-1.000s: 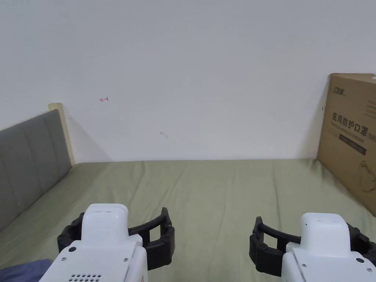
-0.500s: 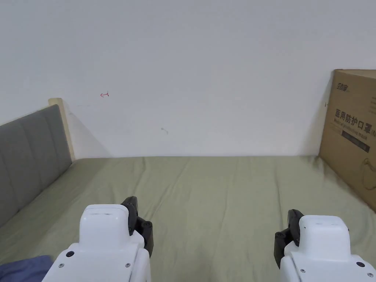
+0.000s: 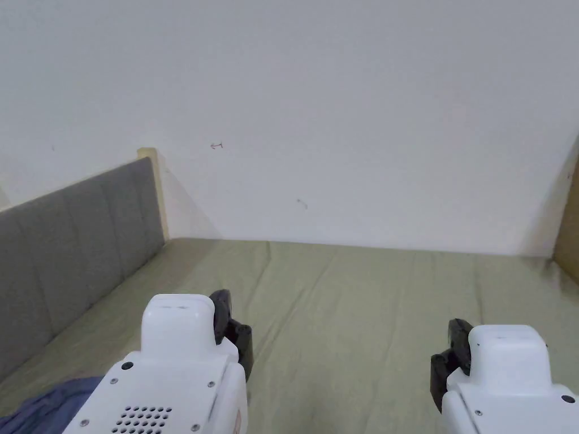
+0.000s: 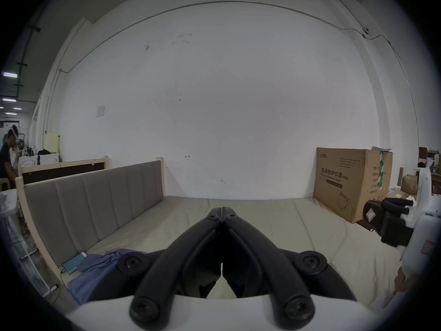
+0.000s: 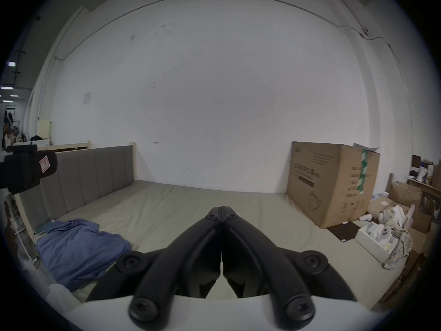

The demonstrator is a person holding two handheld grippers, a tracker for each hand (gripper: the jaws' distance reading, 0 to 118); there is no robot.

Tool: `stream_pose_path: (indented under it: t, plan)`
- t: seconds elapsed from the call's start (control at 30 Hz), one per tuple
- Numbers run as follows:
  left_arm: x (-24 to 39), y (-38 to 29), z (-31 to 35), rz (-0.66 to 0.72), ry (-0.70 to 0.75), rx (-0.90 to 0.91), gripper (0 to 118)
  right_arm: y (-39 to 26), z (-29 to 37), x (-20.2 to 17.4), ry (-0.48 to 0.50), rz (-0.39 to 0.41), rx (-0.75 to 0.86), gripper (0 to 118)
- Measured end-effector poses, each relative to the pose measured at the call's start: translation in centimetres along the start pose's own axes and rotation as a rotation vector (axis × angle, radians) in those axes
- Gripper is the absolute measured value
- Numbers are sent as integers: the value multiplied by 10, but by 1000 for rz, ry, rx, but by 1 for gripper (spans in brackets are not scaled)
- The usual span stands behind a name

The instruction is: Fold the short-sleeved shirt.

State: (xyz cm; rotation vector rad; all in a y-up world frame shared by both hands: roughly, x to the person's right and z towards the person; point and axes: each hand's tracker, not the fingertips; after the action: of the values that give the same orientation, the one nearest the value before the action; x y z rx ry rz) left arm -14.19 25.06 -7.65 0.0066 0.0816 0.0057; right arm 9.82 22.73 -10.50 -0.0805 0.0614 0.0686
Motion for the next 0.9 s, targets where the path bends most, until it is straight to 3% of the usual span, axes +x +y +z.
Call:
stream_pose_path:
  t: [0.1,0.3,0.43,0.6,0.87,0.9]
  plan:
    - [-22,7,19,-18,86,18,0,4,-5,-27,92,4,7,0]
    - [-90,15,68,-25,337,3,0,7,-5,-102,369,-38,-16,0]
    - [-126,15,97,-24,470,-24,0,1,-1,-145,502,4,-54,0]
    - [-150,1,99,12,511,-79,0,-6,-3,-169,557,19,-83,0]
    - [-172,-53,28,41,420,-259,0,-21,-35,-168,521,29,-155,0]
    - [-176,-65,15,48,400,-285,7,-24,-40,-167,514,27,-167,0]
